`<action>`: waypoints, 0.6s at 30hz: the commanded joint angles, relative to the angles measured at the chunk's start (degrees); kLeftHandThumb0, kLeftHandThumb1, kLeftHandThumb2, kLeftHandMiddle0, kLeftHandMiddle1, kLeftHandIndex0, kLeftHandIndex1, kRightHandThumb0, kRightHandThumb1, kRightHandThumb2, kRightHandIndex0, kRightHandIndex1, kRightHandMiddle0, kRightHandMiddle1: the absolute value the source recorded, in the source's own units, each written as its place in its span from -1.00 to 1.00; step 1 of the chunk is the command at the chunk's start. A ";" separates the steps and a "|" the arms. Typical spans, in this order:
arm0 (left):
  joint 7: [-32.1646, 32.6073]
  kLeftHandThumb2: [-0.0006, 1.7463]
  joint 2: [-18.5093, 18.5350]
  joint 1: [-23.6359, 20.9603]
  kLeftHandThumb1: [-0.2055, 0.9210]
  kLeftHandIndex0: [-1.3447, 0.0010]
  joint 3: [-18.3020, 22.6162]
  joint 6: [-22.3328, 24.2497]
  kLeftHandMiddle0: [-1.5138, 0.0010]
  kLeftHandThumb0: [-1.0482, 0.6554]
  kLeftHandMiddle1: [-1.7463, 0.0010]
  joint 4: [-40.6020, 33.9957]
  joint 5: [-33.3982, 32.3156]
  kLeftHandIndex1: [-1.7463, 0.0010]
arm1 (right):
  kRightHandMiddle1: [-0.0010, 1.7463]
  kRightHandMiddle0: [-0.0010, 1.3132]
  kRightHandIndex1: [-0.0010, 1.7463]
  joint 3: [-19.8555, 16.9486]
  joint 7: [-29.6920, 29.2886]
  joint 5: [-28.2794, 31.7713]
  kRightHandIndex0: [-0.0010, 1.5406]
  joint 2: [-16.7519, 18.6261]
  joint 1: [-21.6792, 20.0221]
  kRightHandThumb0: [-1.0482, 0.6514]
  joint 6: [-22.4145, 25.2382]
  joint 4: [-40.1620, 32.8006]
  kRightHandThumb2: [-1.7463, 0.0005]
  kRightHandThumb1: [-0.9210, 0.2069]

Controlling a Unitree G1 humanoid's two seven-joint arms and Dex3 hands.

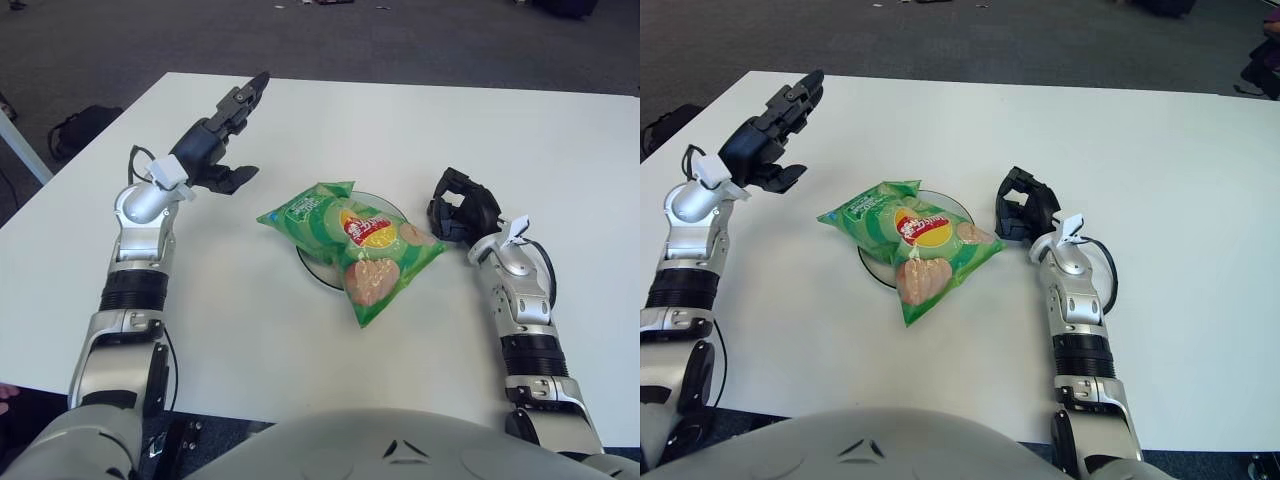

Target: Put the snack into the plate.

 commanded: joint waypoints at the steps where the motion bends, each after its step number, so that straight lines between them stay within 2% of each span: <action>1: 1.05 -0.41 -1.23 -1.06 0.76 1.00 0.44 3.31 0.88 -0.85 0.84 0.17 -2.19 0.35 | 1.00 0.04 1.00 -0.96 -1.45 0.75 0.64 2.53 2.69 -0.37 0.09 4.13 -0.62 0.21; 4: 1.49 -0.25 -2.13 0.04 0.59 1.00 1.43 7.19 0.96 -0.76 0.49 -0.47 -4.42 0.20 | 1.00 0.05 1.00 -1.63 -2.17 1.20 0.65 3.51 2.60 -0.38 -1.56 4.83 -0.64 0.23; 6: 3.14 -0.18 -3.22 1.82 0.52 1.00 2.13 10.25 0.97 -0.70 0.34 -2.04 -5.58 0.12 | 1.00 0.06 1.00 -1.85 -2.46 1.38 0.65 3.92 2.54 -0.38 -2.30 5.20 -0.64 0.24; 7: 4.20 -0.06 -3.90 2.82 0.40 1.00 2.49 11.89 0.91 -0.59 0.09 -3.06 -6.09 -0.15 | 1.00 0.06 1.00 -1.96 -2.55 1.45 0.65 4.09 2.50 -0.38 -2.59 5.35 -0.64 0.24; 8: 5.98 0.05 -4.98 4.07 0.31 1.00 2.87 14.30 0.89 -0.52 -0.08 -4.65 -6.75 -0.33 | 1.00 0.06 1.00 -2.07 -2.63 1.48 0.65 4.26 2.47 -0.38 -2.85 5.48 -0.65 0.24; 10: 9.25 0.16 -6.95 5.72 0.22 0.97 3.29 17.61 0.78 -0.41 -0.36 -7.44 -7.39 -0.61 | 1.00 0.06 1.00 -2.23 -2.68 1.47 0.66 4.51 2.44 -0.38 -3.16 5.61 -0.65 0.25; 12: 12.55 0.19 -8.83 6.68 0.22 0.75 3.60 19.80 0.53 -0.10 -0.56 -9.43 -7.59 -0.80 | 1.00 0.06 1.00 -2.39 -2.67 1.51 0.65 4.74 2.43 -0.38 -3.48 5.70 -0.65 0.25; 14: 15.11 0.38 -10.27 7.26 0.06 0.58 3.68 21.30 0.35 0.09 -0.82 -10.50 -7.31 -0.92 | 1.00 0.07 1.00 -2.61 -2.60 1.66 0.65 4.94 2.41 -0.38 -3.87 5.84 -0.65 0.25; 18: 18.32 0.56 -12.40 8.40 -0.16 0.37 3.28 22.75 0.16 0.19 -0.95 -11.59 -5.98 -0.93 | 1.00 0.07 1.00 -3.03 -2.51 1.97 0.65 5.31 2.37 -0.38 -4.65 6.14 -0.65 0.26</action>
